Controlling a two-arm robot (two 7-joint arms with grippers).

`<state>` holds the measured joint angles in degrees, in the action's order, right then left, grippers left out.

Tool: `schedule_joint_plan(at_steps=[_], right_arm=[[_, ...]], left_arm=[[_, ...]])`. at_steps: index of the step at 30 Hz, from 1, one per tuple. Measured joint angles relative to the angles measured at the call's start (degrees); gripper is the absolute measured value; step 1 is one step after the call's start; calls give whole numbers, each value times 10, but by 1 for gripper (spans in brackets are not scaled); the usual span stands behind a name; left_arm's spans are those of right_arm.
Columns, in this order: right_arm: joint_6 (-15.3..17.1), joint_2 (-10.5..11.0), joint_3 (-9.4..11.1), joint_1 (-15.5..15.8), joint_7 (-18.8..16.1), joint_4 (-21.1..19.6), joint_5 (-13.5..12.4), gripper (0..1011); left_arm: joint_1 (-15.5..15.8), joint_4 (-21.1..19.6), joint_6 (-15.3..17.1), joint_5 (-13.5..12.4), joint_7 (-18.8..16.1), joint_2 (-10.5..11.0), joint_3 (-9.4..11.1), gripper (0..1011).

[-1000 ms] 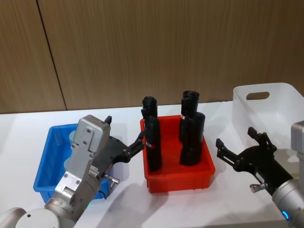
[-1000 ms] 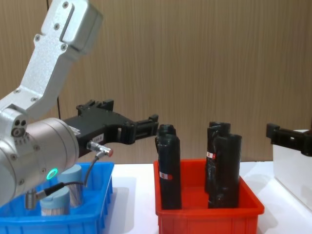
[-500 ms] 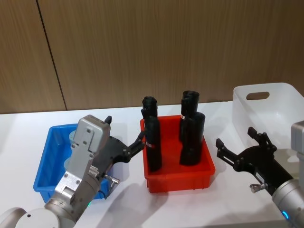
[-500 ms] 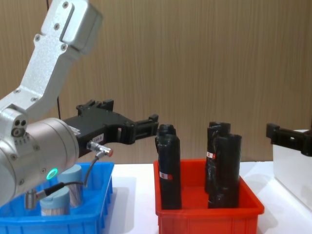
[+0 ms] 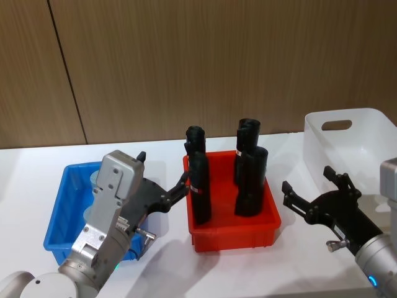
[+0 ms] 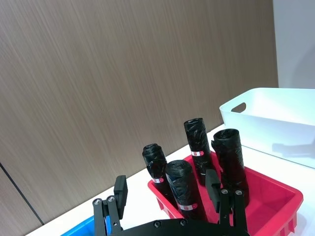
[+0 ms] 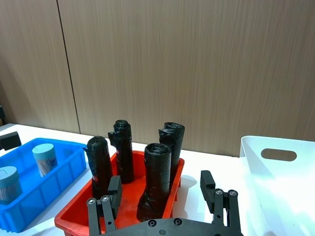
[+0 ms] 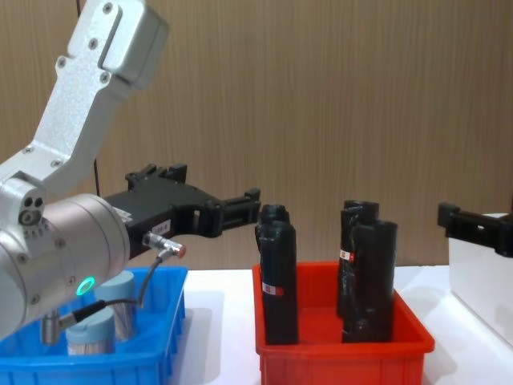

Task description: Pick the cotton swabs from the blue box and place them into the white box.

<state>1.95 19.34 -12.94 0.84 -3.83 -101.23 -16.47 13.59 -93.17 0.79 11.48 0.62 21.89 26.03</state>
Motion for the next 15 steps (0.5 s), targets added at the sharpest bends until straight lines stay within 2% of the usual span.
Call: schedule_joint_plan(at_steps=[15], right_arm=[[0, 0, 0, 0, 0, 0, 0, 1002]], left_arm=[[0, 0, 0, 0, 0, 0, 0, 1004]])
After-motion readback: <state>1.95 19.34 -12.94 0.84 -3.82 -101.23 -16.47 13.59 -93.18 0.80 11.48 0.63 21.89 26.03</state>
